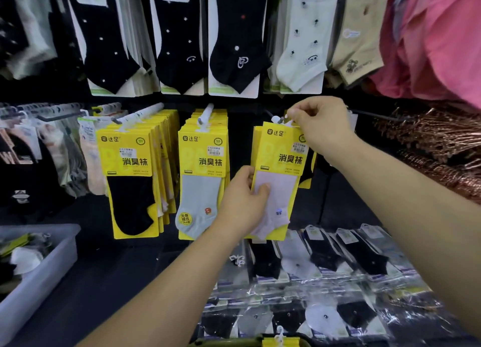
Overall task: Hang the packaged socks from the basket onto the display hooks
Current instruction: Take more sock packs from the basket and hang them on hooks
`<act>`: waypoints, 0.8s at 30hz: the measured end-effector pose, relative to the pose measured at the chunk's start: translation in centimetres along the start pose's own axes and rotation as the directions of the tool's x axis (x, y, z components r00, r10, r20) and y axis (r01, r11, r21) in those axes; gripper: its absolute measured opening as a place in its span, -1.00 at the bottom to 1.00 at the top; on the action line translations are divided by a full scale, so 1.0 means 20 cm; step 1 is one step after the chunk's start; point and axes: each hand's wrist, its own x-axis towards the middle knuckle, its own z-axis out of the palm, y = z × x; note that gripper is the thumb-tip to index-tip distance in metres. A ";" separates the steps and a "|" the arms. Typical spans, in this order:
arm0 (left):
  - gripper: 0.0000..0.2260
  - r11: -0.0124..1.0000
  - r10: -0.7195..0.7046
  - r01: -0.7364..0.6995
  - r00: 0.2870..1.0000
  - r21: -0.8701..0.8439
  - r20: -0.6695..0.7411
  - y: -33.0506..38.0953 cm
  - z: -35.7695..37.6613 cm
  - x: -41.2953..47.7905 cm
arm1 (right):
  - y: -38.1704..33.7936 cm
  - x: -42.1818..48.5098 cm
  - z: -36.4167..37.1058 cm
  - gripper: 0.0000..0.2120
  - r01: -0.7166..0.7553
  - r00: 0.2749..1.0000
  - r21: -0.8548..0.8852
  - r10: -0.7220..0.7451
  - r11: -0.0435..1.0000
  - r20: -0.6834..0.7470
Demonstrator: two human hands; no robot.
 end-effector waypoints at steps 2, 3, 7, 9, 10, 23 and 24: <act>-0.86 0.999 -0.015 0.016 1.000 0.039 -0.020 0.00 0.01 0.02 | 0.00 0.02 0.02 -0.80 0.010 1.000 -0.003 -0.010 1.000 0.021; -0.85 0.998 -0.023 0.025 0.999 0.055 -0.031 0.00 0.01 0.02 | 0.00 0.03 0.03 -0.81 0.018 0.999 -0.014 -0.017 1.000 0.037; -0.78 0.988 -0.065 0.066 0.998 0.140 -0.014 0.00 0.00 0.02 | 0.01 0.01 0.04 -0.84 0.067 0.994 -0.082 -0.059 0.994 0.090; -0.72 0.970 -0.072 0.066 0.997 0.234 0.015 0.01 0.00 0.00 | 0.02 -0.03 0.03 -0.83 0.080 0.994 -0.073 -0.075 0.994 0.079; -0.67 0.957 -0.072 0.064 0.997 0.282 0.020 0.02 0.00 -0.01 | 0.04 -0.05 0.02 -0.83 0.085 0.995 -0.066 -0.082 0.994 0.055; -0.42 0.990 -0.031 0.022 0.997 -0.136 -0.065 0.05 0.13 0.25 | 0.43 -0.42 0.20 -0.41 0.064 0.951 0.189 -0.117 0.980 0.287; -0.51 0.986 -0.014 0.001 0.997 -0.167 -0.075 0.03 0.14 0.28 | 0.44 -0.41 0.22 -0.39 0.064 0.949 0.207 -0.124 0.976 0.289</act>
